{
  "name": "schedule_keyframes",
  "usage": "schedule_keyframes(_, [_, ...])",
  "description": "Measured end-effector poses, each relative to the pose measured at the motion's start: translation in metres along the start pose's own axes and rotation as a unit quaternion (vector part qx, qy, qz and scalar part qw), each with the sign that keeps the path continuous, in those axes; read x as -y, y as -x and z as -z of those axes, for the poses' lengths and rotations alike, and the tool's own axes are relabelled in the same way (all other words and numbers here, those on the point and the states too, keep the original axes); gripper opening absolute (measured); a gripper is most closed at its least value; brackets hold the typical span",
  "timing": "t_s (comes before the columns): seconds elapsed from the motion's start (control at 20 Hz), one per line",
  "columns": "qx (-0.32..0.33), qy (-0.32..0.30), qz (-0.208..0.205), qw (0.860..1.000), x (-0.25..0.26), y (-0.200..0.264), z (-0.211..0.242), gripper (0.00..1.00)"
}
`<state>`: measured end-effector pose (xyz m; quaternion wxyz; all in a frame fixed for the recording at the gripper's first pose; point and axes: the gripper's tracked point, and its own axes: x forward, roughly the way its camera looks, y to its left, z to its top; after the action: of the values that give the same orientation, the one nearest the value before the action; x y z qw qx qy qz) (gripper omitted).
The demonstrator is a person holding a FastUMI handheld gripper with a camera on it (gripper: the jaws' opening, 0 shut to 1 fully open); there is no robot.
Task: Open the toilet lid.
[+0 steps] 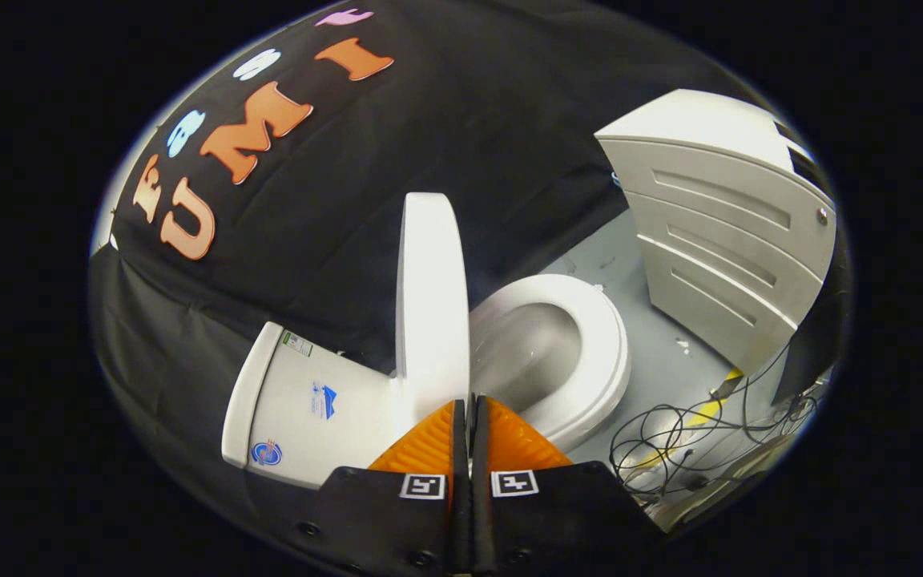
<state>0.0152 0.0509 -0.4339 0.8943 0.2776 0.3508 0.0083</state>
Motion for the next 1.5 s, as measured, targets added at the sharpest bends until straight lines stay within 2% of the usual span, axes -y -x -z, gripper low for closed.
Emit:
schedule_keyframes(0.3, [0.013, 0.031, -0.005, 0.999, -0.051, 0.014, 0.002, 0.08])
schedule_keyframes(0.6, [0.019, 0.088, -0.02, 0.996, -0.113, 0.028, 0.011, 0.08])
schedule_keyframes(0.95, [0.025, 0.161, -0.035, 0.986, -0.172, 0.032, 0.032, 0.07])
schedule_keyframes(1.5, [0.036, 0.229, -0.041, 0.972, -0.225, 0.03, 0.064, 0.07])
